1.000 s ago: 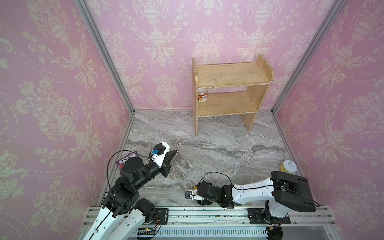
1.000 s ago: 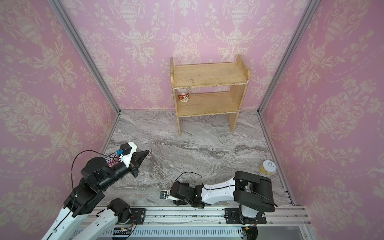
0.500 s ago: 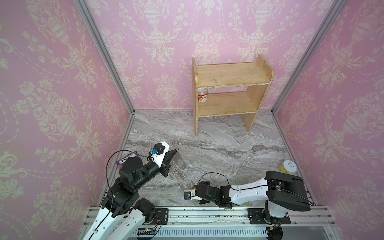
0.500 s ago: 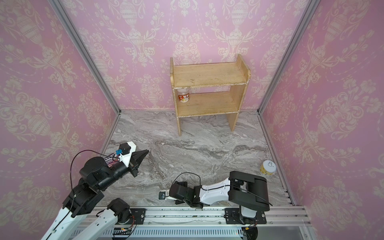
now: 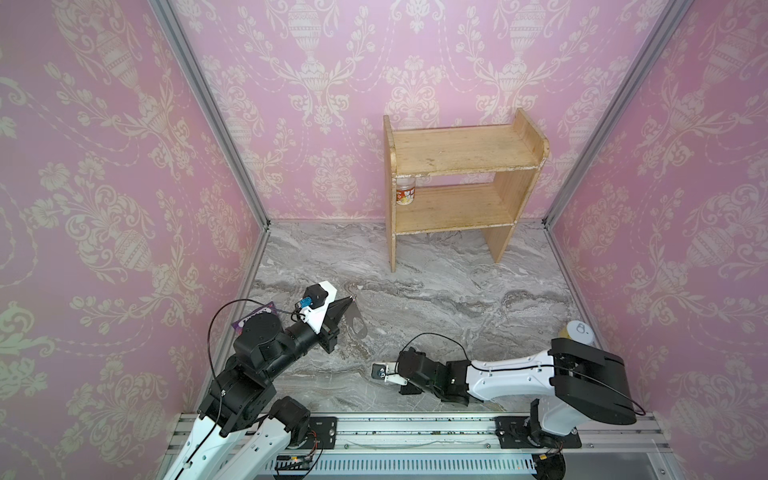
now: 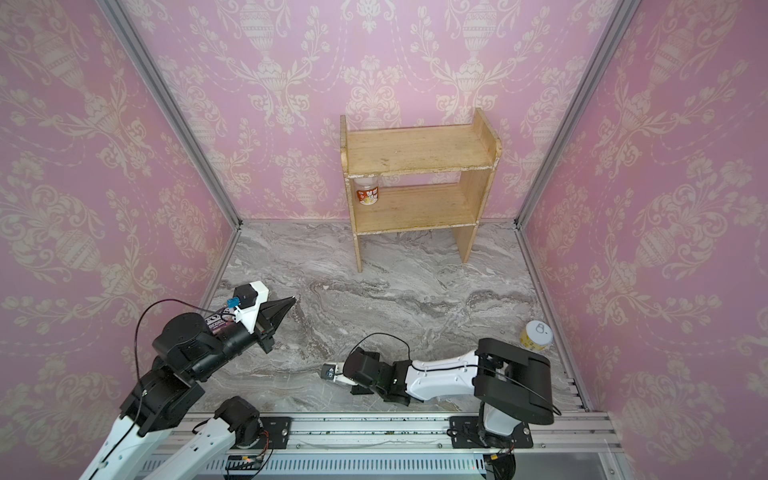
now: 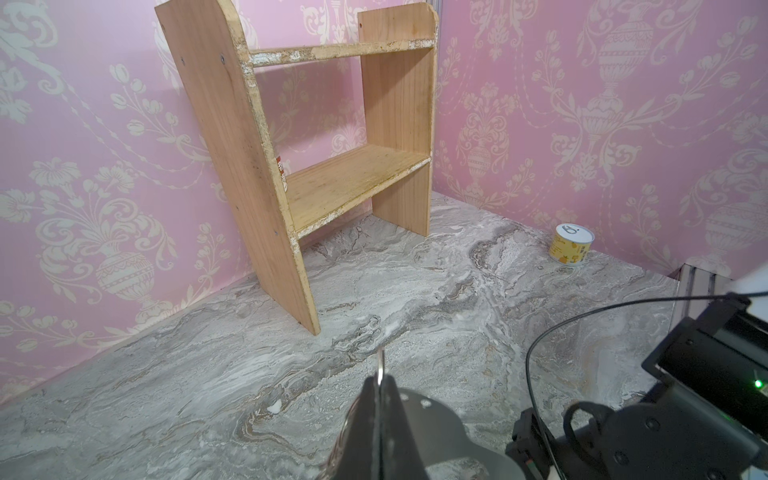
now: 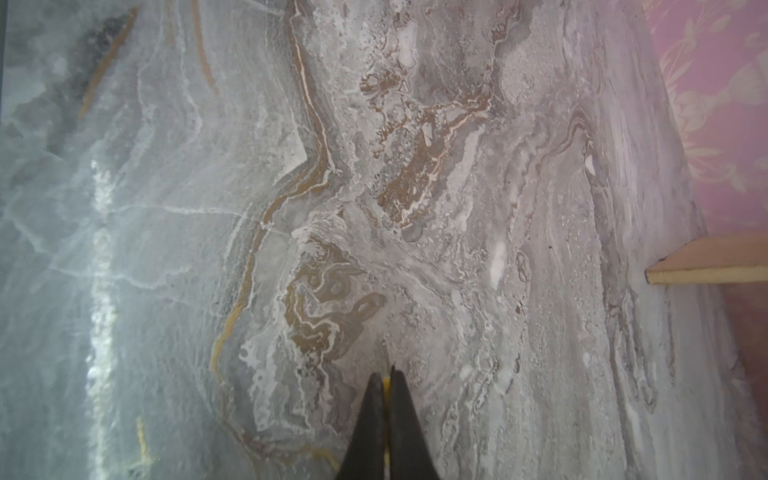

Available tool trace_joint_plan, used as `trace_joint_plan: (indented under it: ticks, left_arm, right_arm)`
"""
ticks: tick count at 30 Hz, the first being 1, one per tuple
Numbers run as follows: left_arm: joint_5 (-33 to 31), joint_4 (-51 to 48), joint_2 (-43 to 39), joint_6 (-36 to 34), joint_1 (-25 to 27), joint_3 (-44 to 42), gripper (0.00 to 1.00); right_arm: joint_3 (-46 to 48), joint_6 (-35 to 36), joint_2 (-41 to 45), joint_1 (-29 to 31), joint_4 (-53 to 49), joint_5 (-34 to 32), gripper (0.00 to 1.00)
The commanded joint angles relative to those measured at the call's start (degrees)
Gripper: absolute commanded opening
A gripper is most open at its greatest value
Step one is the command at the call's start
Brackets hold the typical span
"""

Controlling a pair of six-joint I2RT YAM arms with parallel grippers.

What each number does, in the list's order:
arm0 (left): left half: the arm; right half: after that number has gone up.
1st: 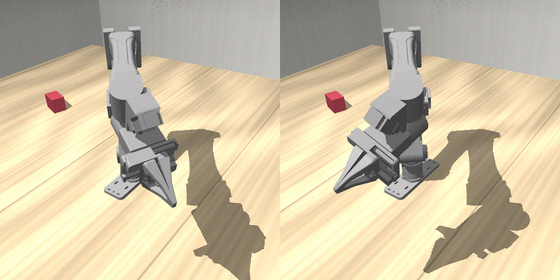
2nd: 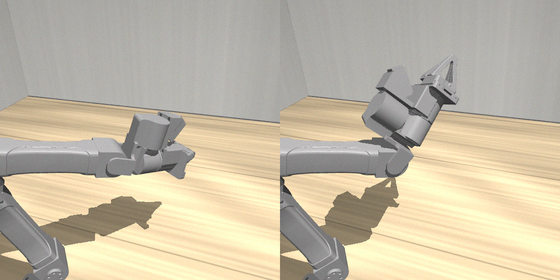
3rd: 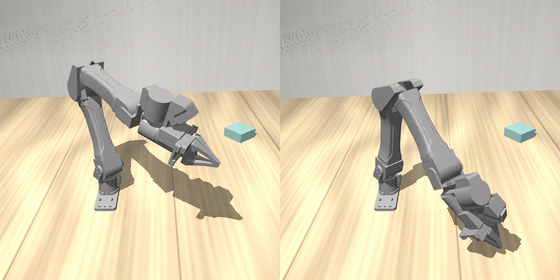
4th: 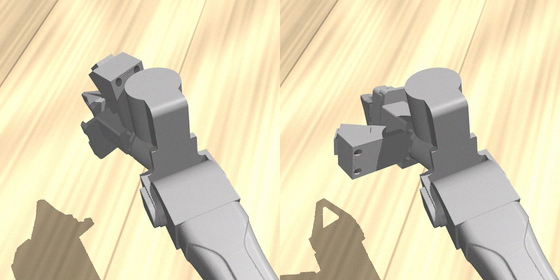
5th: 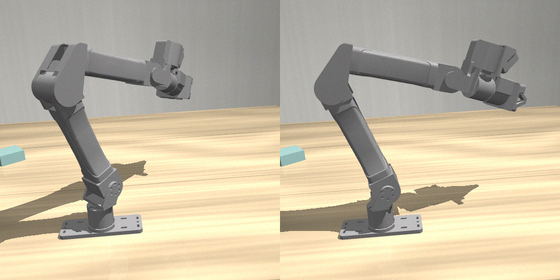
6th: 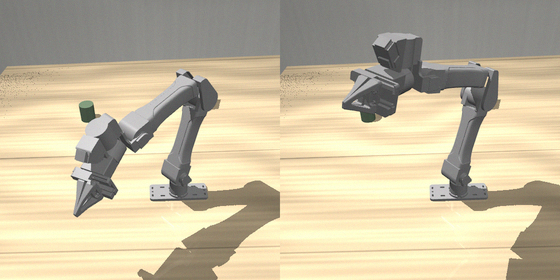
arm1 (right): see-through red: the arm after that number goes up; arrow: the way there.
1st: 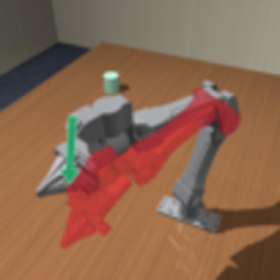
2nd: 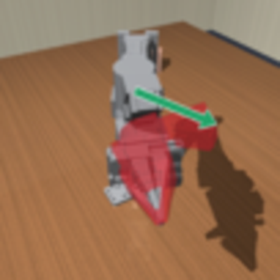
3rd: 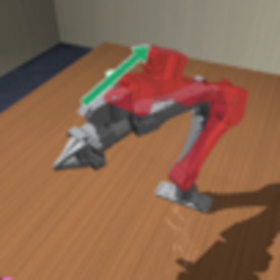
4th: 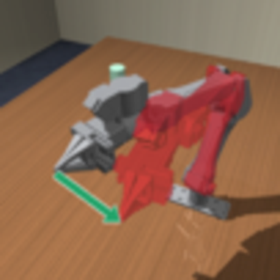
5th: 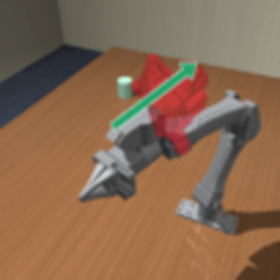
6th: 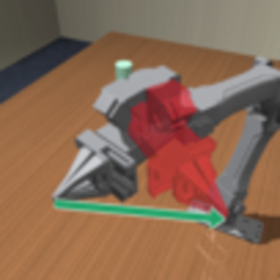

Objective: Put the keys on the keyring

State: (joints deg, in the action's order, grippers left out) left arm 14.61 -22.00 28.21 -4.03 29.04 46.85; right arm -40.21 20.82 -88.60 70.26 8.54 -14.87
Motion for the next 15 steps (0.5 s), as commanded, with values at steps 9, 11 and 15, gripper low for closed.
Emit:
trace_joint_plan:
  ticks: [9,11,15]
  left_arm:
    - [3.2,4.7,4.0,-1.6,-0.4,0.3,0.0]
    - [3.5,5.4,4.5,-1.6,-0.4,0.0,0.0]
    - [3.7,6.0,5.7,-1.9,-0.4,0.0,0.0]
  right_arm:
    - [-4.6,-19.9,11.5,-15.0,-22.6,37.0,0.0]
    - [-4.4,-21.8,10.5,-17.2,-21.7,40.7,0.0]
    - [-4.6,-26.0,5.4,-20.3,-19.1,46.5,0.0]
